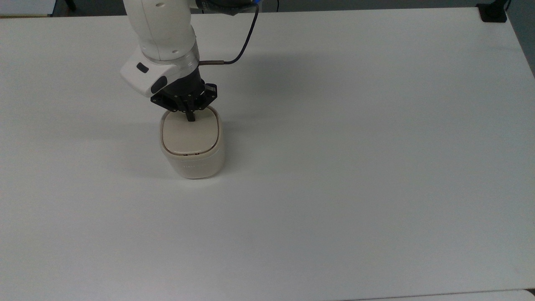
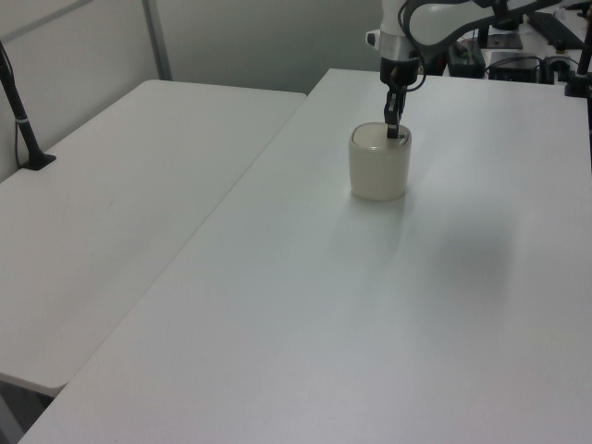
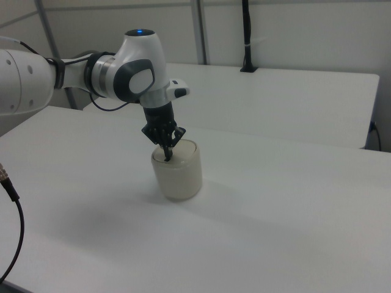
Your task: Close the trash bin
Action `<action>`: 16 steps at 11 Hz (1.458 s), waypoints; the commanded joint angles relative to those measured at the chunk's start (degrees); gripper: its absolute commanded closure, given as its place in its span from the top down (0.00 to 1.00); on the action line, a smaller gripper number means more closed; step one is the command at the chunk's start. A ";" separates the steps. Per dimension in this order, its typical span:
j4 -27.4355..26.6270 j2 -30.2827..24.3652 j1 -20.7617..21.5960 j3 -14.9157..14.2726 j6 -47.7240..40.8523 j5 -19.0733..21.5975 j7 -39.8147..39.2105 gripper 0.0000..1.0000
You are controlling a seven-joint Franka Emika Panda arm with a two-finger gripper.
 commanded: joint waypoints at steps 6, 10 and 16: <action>-3.17 -0.22 0.69 -0.34 2.25 -1.00 -0.14 0.00; -2.56 -6.96 -0.01 -0.68 -1.42 -0.91 1.69 0.00; -2.65 -18.84 0.16 -0.77 -19.53 -5.91 6.09 1.00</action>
